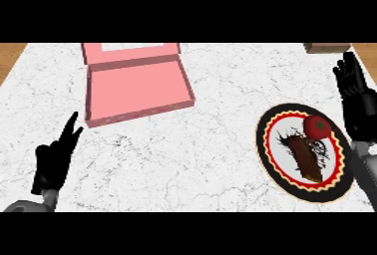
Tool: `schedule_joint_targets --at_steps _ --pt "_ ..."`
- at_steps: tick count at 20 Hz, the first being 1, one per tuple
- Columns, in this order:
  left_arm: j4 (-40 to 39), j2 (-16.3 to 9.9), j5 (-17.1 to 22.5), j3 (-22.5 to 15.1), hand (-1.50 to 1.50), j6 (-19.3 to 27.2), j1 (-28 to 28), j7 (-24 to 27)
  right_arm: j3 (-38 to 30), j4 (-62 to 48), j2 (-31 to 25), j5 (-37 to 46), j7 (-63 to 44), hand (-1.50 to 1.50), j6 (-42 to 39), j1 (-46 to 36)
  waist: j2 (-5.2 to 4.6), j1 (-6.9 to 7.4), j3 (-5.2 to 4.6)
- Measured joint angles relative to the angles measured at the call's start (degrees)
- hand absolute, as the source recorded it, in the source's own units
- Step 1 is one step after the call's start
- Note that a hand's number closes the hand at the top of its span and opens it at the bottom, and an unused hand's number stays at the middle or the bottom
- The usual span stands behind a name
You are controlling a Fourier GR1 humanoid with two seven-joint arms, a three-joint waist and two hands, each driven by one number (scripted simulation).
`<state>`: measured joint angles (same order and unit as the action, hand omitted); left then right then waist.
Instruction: Pick the sweet potato from the plate and place it in the cardboard box
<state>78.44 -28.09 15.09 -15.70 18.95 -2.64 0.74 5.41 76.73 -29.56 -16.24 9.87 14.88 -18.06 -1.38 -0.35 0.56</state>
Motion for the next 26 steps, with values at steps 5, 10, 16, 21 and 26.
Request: schedule_joint_targets --at_steps 5,10,16,21,26 --pt "-1.1 -4.4 -3.1 2.6 0.0 1.4 -1.9 -1.3 4.2 -0.9 -3.1 -1.6 -1.0 -1.5 -13.2 1.6 0.95 0.43 -0.36" --pt "-2.2 -7.3 -5.3 3.5 0.0 2.4 -2.7 -1.5 13.7 1.6 -15.3 13.3 4.2 -1.5 -21.5 1.1 1.41 1.77 -0.92" --pt "-3.9 -8.4 -6.3 4.9 0.0 2.1 -3.4 -1.7 13.1 -9.2 -19.1 12.6 25.4 -1.5 -32.2 6.3 1.02 1.02 -0.48" --pt "-4.2 -7.7 -7.6 5.1 0.0 1.9 -3.8 -1.8 13.3 -17.4 -21.1 18.7 36.3 -1.5 -34.2 2.2 1.03 1.44 -0.44" --pt "-4.2 -7.6 -8.1 5.2 0.0 1.5 -4.5 -2.7 17.0 -18.2 -25.5 29.3 37.1 -1.5 -31.6 -2.9 1.09 1.72 -0.51"
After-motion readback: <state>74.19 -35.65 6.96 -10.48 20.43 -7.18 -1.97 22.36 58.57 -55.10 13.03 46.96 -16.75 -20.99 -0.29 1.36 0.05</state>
